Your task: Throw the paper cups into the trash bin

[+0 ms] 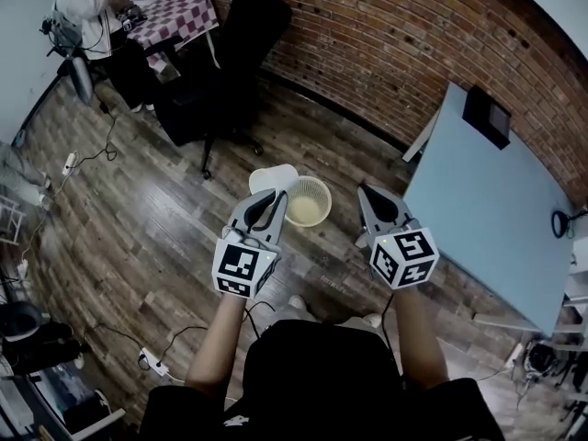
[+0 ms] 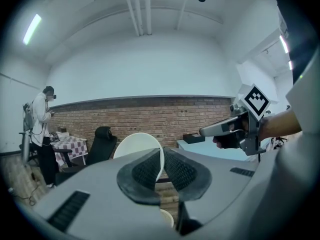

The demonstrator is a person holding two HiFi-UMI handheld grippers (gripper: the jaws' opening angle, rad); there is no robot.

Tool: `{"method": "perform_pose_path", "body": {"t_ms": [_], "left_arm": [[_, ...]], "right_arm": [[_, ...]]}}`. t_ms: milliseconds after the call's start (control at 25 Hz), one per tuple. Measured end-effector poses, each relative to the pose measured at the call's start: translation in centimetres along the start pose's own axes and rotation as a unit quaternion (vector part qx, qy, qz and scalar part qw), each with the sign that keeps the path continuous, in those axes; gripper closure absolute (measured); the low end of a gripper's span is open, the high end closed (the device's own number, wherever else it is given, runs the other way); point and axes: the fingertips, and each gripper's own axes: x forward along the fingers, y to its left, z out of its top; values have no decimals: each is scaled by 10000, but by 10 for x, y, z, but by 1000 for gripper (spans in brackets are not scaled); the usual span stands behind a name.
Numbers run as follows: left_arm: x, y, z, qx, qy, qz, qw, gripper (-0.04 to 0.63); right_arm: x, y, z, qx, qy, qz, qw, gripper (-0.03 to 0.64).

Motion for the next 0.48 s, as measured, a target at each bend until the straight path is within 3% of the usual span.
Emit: {"method": "perform_pose_path", "body": {"t_ms": [480], "left_arm": [[-17, 25, 3, -188, -43, -50, 9998, 568]], "right_arm": [[11, 28, 22, -139, 28, -42, 9999, 612]]}}
